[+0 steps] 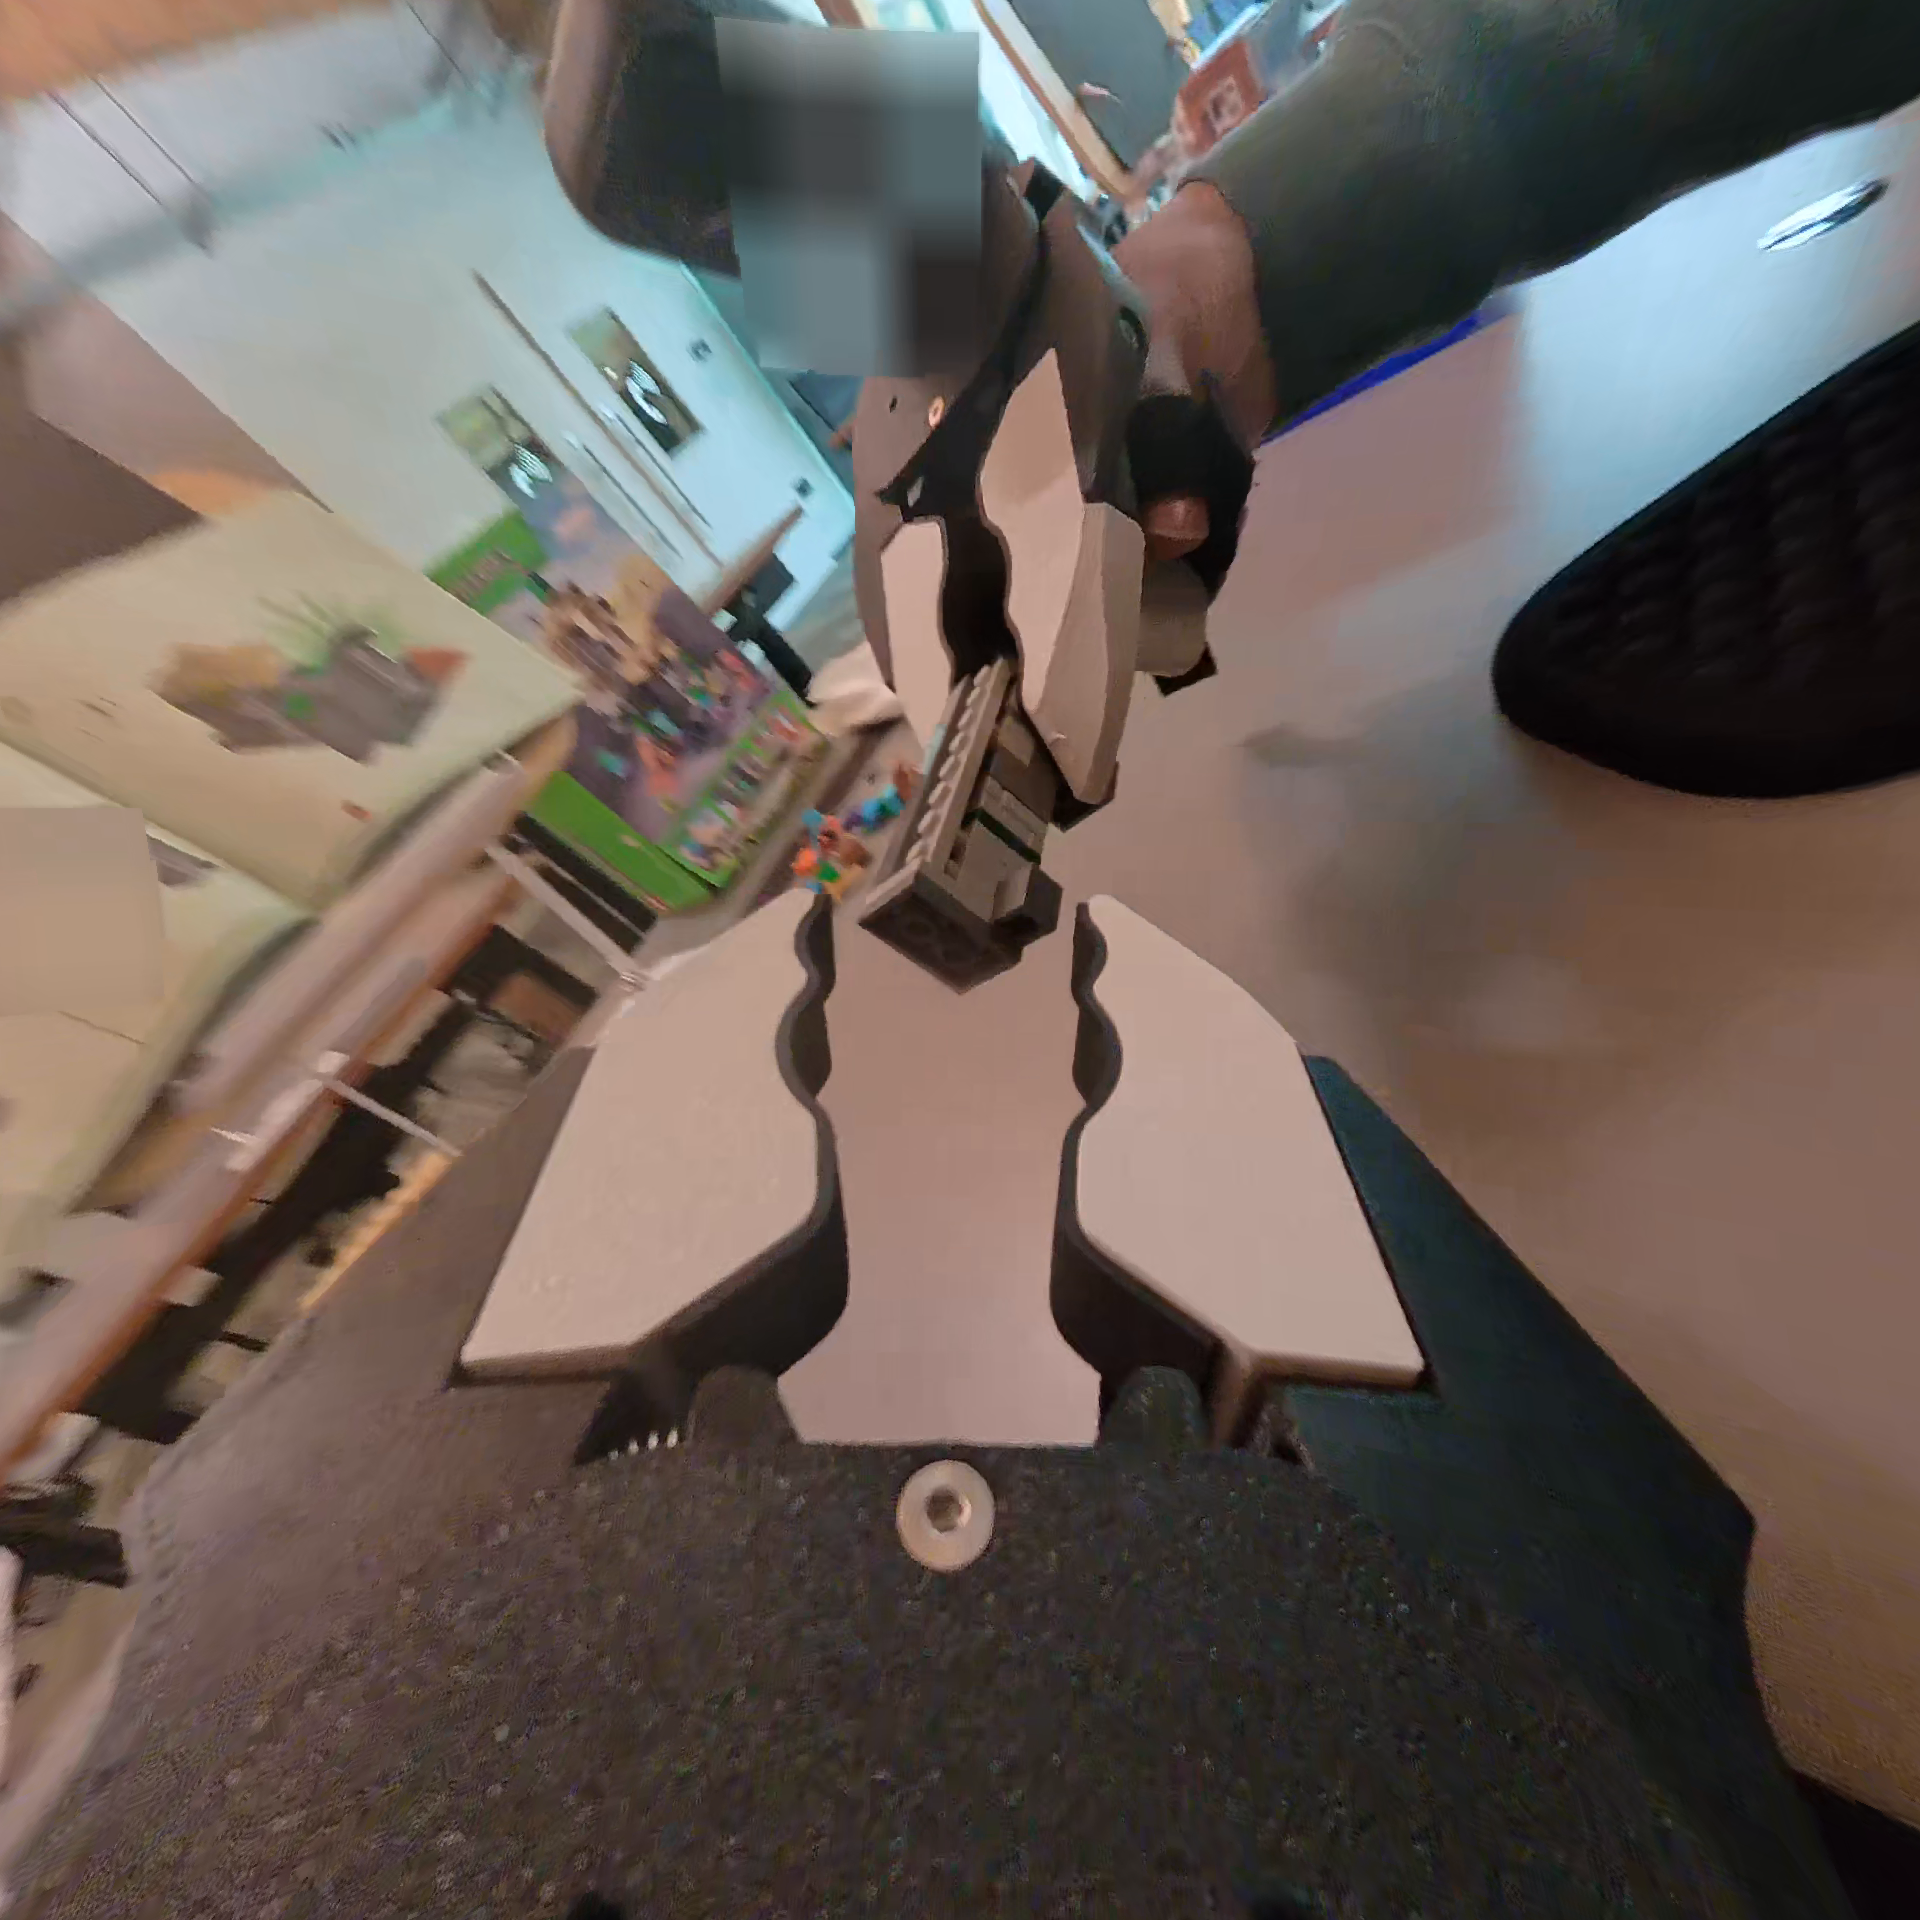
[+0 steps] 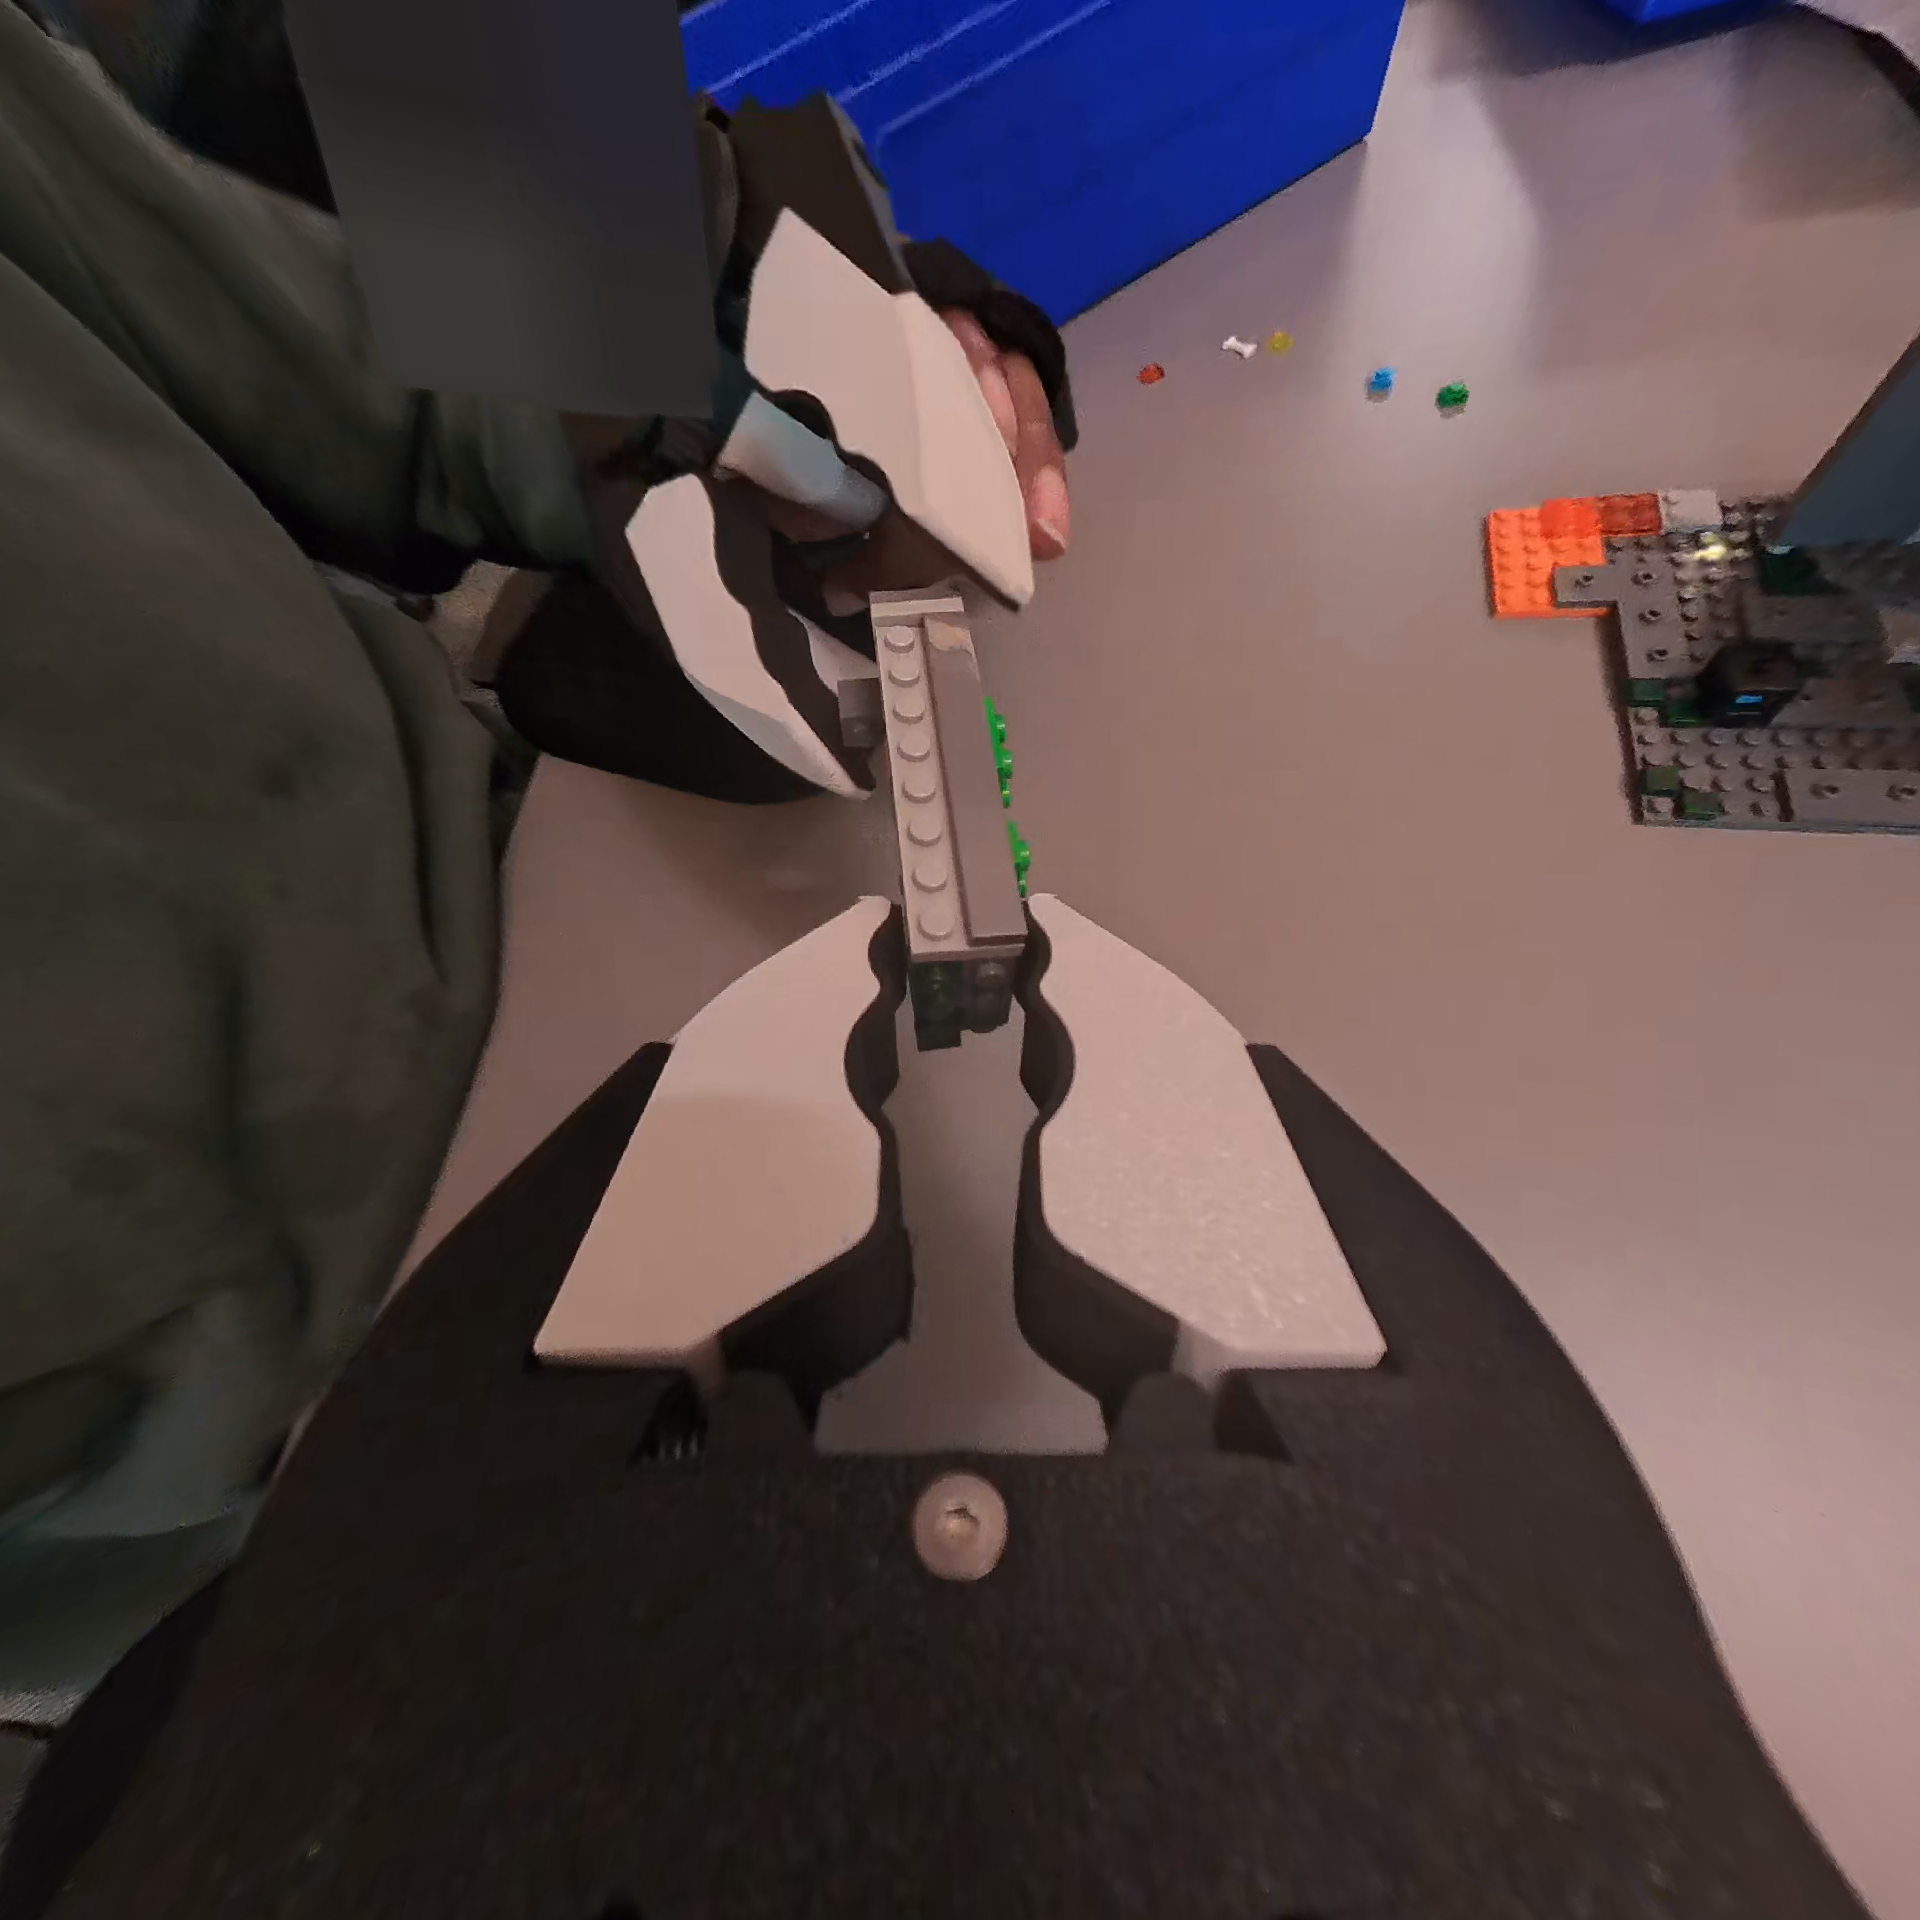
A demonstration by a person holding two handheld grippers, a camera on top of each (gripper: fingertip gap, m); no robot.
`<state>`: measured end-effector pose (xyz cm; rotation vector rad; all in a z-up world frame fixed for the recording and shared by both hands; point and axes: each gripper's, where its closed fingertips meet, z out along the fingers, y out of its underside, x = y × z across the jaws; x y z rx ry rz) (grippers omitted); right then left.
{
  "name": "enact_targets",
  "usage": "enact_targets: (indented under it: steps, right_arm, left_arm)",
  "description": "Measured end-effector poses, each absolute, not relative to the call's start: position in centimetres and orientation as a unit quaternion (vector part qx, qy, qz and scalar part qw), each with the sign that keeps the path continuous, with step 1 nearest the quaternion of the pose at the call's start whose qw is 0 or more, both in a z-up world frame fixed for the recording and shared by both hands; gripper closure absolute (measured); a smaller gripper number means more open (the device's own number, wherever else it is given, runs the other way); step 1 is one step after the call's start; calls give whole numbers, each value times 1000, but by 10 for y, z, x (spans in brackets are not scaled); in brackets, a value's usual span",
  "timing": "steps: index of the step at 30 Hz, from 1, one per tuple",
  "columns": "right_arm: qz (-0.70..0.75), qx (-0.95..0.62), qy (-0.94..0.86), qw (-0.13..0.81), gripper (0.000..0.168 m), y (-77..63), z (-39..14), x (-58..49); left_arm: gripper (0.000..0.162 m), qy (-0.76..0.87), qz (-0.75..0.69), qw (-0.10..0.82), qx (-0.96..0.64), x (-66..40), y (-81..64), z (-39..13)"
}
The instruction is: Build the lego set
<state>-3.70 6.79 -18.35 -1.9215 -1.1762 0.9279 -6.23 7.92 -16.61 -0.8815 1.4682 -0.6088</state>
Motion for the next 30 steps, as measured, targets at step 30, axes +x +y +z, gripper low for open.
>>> enact_targets:
  steps: [30]
  right_arm:
    - [499, -729, -413, 220, 149, 24, -180, -57]
  left_arm:
    - [136, 692, -167, 666, -221, -63, 34, -161]
